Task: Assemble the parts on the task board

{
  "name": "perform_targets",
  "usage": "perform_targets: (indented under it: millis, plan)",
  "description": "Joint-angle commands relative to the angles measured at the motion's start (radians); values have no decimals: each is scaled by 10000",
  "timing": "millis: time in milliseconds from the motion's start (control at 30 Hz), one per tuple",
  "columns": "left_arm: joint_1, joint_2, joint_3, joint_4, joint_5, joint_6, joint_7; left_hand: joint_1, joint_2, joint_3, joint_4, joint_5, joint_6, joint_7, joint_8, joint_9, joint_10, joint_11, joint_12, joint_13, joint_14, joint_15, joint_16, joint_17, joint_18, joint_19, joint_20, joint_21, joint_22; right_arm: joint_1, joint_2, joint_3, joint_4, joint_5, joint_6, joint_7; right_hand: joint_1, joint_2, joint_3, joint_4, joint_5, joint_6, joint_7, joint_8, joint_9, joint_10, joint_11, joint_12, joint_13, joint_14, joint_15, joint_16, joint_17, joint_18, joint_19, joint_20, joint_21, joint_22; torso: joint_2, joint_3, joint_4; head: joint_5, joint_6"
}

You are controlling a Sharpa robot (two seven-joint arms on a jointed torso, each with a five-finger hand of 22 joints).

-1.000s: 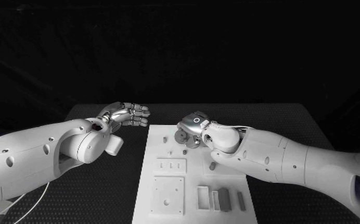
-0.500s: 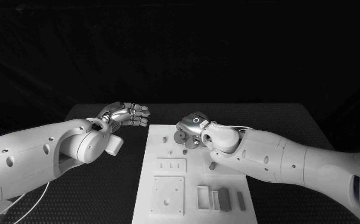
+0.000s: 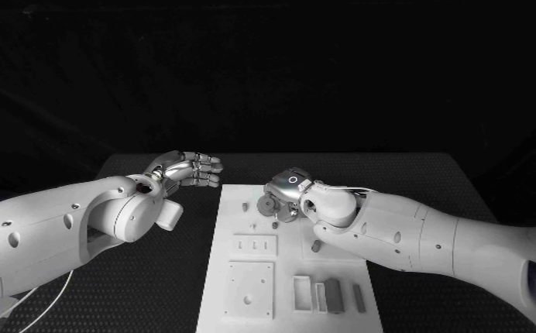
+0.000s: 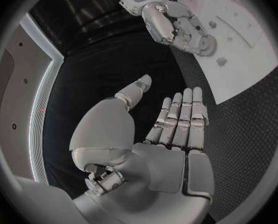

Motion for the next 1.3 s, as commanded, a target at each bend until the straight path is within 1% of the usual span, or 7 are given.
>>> perform_targets:
  millis: [33, 400, 700, 800, 967, 1067, 1300]
  plan:
    - [29, 3, 12, 22, -35, 7, 80, 8, -65, -2, 41, -39, 42, 551, -14, -14, -33, -10, -38, -15, 14, 65, -50, 18, 154, 7, 55, -42, 10, -49, 2, -35, -23, 12, 373, 151, 44, -68, 6, 53, 39, 213, 138, 68, -8, -18, 42, 64, -12, -22, 46, 28, 9, 452, -16, -64, -38, 150, -1, 1, 2, -3, -12]
    - [29, 7, 12, 21, -35, 10, 77, 7, -68, -2, 45, -40, 40, 556, -15, -15, -34, -8, -38, -16, 16, 66, -53, 22, 154, 9, 56, -43, 12, -49, -2, -34, -145, 350, 240, 199, 16, -81, -18, 179, 36, 70, 170, -21, -57, -54, 69, 75, -25, -30, 67, 26, 16, 452, -24, -62, -45, 153, 1, 7, -2, -7, -13]
    - [30, 7, 12, 17, -35, -3, 72, 2, -76, -4, 51, -40, 34, 567, -19, -17, -39, -2, -40, -17, 18, 67, -57, 27, 154, 10, 56, -45, 14, -47, 6, -34, -240, 1411, 758, 573, -287, -81, -119, 615, 35, -165, 226, -164, -135, -145, 126, 114, -41, -57, 124, 34, 43, 452, -60, -63, -70, 159, 1, 5, -7, -1, -25]
    - [30, 10, 12, 18, -35, -4, 74, -2, -78, -4, 55, -40, 30, 572, -22, -18, -42, 1, -42, -18, 19, 67, -58, 29, 154, 11, 57, -46, 14, -46, 0, -33, -276, 1673, 980, 609, -424, 106, -147, 784, 31, -370, 189, -270, -181, -184, 93, 133, -40, -76, 94, 49, 63, 452, -82, -67, -70, 169, 2, 4, -2, 1, -38]
    - [30, -7, 12, 3, -35, -25, 67, -10, -83, -5, 65, -40, 21, 583, -28, -21, -50, 7, -45, -19, 19, 68, -63, 33, 154, 12, 58, -49, 16, -43, -62, -32, -445, 2445, 1224, 649, -451, 337, -203, 784, 31, -458, 162, -297, -186, -231, 66, 165, -30, -106, 66, 75, 97, 452, -122, -88, -50, 187, -2, 7, -4, 4, -39]
    - [31, -15, 12, 14, -35, -31, 72, -28, -88, -6, 87, -40, 11, 597, -34, -24, -59, 16, -48, -21, 19, 71, -69, 38, 153, 14, 59, -52, 18, -41, -122, -31, -499, 2458, 1199, 682, -519, 545, -277, 772, 26, -508, 172, -309, -187, -272, 74, 187, -21, -130, 73, 90, 120, 452, -156, -96, -32, 196, -3, 9, -12, 11, -31]
    - [31, -42, 12, 19, -35, -39, 61, -46, -90, -6, 112, -39, 4, 609, -39, -26, -66, 25, -49, -23, 20, 72, -74, 44, 154, 16, 60, -55, 20, -12, -443, 3, -332, 2632, 941, 727, -553, 678, -333, 710, 33, -499, 174, -290, -176, -291, 77, 222, -11, -142, 76, 105, 139, 452, -181, -105, -7, 198, 2, 30, -34, 17, -12]
